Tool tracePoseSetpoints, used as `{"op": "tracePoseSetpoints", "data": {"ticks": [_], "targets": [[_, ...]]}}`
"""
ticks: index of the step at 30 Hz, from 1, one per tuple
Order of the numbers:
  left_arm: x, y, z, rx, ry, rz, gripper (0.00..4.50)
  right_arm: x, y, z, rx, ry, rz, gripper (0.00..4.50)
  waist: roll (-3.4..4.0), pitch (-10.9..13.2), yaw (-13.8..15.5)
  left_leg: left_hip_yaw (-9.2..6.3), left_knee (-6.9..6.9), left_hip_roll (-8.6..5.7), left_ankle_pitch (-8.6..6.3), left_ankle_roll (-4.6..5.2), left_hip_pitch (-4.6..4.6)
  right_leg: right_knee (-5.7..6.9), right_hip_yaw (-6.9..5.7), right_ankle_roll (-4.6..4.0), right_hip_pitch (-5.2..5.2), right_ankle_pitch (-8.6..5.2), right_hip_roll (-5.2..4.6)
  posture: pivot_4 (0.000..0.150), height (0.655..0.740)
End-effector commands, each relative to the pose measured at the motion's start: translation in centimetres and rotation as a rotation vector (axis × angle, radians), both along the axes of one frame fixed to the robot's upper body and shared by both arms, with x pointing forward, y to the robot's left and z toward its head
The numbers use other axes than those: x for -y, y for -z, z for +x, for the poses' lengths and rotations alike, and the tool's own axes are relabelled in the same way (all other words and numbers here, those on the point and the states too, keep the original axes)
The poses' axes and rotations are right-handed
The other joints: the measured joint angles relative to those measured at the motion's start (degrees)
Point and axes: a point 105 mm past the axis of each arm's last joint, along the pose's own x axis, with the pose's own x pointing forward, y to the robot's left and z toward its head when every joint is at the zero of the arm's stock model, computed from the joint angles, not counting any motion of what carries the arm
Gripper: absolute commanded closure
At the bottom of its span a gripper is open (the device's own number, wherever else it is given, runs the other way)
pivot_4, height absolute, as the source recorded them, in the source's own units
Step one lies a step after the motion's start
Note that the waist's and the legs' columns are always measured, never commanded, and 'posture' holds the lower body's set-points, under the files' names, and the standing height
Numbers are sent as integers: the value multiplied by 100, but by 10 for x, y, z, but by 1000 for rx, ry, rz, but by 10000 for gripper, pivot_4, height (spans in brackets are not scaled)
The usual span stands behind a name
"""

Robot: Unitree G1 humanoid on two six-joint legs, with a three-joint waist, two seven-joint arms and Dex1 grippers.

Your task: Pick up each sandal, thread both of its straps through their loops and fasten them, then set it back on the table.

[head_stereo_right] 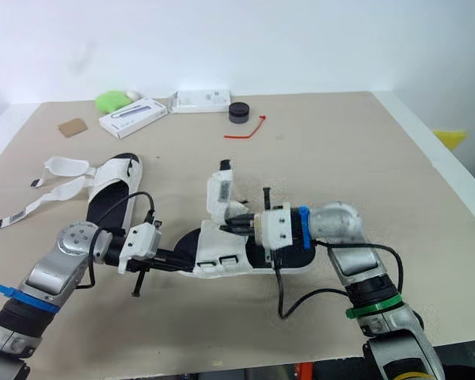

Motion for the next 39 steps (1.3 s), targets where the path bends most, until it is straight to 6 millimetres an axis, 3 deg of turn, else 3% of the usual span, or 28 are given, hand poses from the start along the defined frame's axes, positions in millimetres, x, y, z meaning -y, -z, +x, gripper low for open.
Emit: {"op": "tracePoseSetpoints", "data": {"ticks": [1, 5, 9, 14, 32, 39], "targets": [[-1, 6, -5, -26, 24, 37, 45000, 7, 10, -8, 204, -104, -98, 43371, 0, 0, 0, 1, 0, 0, 0, 0, 3, 0, 2, -2, 3, -1, 1, 1500, 7400], [-1, 6, -6, -29, 27, 39, 45000, 13, 19, -15, 428, -255, -199, 43371, -2, 1, -7, 9, -1, 1, -1, 2, 24, 0, 10, -6, 22, -5, 3, 1500, 7400], [0, 5, -7, -32, 29, 38, 45000, 17, 19, -20, 618, -360, -183, 43371, -7, 1, -6, 27, -1, 4, -2, 3, 45, 2, 23, -1, 39, -8, 9, 1500, 7400], [2, 1, -8, -34, 31, 39, 45000, 18, 3, -17, 740, -340, -79, 43371, -19, -1, -4, 26, -1, 5, -10, 17, 78, 2, 29, -9, 73, -16, 8, 1500, 7400], [1, -3, -6, -46, 33, 49, 45000, 8, -47, -11, 1173, -287, -49, 43371, -18, 0, -9, 54, -2, -2, -12, 21, 62, 10, 66, 14, 69, -33, 15, 1500, 7400], [-3, 2, -5, -50, 34, 56, 45000, 9, -41, -3, 1337, -284, -51, 43371, -19, -1, -9, 56, -4, -15, -13, 21, 57, 15, 74, -6, 61, -47, 12, 1500, 7400]]}}
